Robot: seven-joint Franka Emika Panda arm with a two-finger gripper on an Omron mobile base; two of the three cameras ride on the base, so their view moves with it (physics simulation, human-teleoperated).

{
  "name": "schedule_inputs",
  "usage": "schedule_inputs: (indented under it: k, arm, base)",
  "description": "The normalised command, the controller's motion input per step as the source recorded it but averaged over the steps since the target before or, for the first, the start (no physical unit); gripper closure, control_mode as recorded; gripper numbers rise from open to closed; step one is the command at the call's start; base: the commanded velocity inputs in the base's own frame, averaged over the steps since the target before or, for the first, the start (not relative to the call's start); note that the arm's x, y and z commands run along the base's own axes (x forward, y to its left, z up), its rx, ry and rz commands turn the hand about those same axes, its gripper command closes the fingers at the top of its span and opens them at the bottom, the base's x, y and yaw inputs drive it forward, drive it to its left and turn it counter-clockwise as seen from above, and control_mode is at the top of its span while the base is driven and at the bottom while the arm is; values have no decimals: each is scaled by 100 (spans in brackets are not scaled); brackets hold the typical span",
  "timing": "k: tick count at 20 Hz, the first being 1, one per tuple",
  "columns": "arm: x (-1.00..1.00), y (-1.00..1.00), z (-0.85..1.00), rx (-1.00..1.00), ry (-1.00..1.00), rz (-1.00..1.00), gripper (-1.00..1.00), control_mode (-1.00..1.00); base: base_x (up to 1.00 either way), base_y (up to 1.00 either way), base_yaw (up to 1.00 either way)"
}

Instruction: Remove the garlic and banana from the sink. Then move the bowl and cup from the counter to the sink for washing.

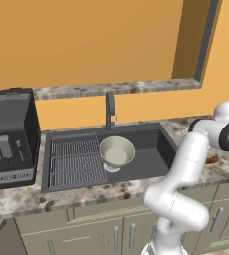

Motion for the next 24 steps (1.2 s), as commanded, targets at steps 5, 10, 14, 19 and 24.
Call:
schedule_inputs:
  k: [5, 10, 14, 19, 24]
  arm:
    - [10, -9, -6, 4, 0, 1, -100, -100]
    - [9, -9, -9, 4, 0, 0, -100, -100]
    - [7, -5, -7, 3, 0, 0, -100, -100]
    - [8, -2, -9, 2, 0, 0, -100, -100]
    - [9, -2, -12, 1, 0, 0, -100, -100]
  base:
    - [0, 0, 0]
    - [0, 0, 0]
    - [0, 0, 0]
    - [0, 0, 0]
    - [0, 0, 0]
